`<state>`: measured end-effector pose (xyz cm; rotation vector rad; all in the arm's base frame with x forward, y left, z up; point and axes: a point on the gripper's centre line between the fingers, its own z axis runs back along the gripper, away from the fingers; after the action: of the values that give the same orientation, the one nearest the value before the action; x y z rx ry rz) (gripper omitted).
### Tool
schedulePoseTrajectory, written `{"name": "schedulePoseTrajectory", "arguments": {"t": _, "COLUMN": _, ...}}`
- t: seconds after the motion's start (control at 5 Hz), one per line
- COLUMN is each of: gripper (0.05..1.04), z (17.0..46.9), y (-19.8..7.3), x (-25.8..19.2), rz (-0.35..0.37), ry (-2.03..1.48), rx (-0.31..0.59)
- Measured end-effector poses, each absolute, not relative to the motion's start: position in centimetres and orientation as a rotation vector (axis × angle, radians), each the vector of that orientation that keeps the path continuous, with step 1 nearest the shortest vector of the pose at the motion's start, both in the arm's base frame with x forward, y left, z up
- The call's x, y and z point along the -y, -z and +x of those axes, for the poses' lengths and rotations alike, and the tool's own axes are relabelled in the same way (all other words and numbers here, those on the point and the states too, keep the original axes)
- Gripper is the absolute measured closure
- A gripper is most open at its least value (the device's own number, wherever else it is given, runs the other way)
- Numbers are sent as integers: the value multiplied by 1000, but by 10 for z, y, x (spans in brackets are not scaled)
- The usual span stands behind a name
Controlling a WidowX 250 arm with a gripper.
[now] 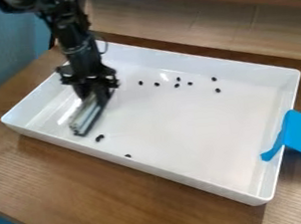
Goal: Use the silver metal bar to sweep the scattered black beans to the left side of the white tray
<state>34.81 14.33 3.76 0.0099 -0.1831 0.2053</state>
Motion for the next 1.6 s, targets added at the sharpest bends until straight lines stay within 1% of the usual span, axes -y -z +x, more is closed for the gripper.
{"name": "schedulePoseTrajectory", "arguments": {"t": 0.4, "gripper": 698, "z": 324, "y": -42, "x": -187, "rz": -3, "ry": -184, "rx": 213}}
{"name": "schedulePoseTrajectory", "arguments": {"t": 0.6, "gripper": 698, "z": 323, "y": -51, "x": -183, "rz": -30, "ry": -179, "rx": 208}}
{"name": "schedulePoseTrajectory", "arguments": {"t": 0.8, "gripper": 699, "z": 330, "y": -69, "x": -161, "rz": -71, "ry": -201, "rx": 201}}
{"name": "schedulePoseTrajectory", "arguments": {"t": 1.0, "gripper": 698, "z": 342, "y": -88, "x": -117, "rz": -111, "ry": -200, "rx": 177}}
{"name": "schedulePoseTrajectory", "arguments": {"t": 1.2, "gripper": 699, "z": 352, "y": -97, "x": -72, "rz": -120, "ry": -210, "rx": 176}}
{"name": "schedulePoseTrajectory", "arguments": {"t": 1.4, "gripper": 699, "z": 348, "y": -92, "x": -23, "rz": -116, "ry": -176, "rx": 175}}
{"name": "schedulePoseTrajectory", "arguments": {"t": 1.6, "gripper": 698, "z": 344, "y": -81, "x": -7, "rz": -102, "ry": -167, "rx": 179}}
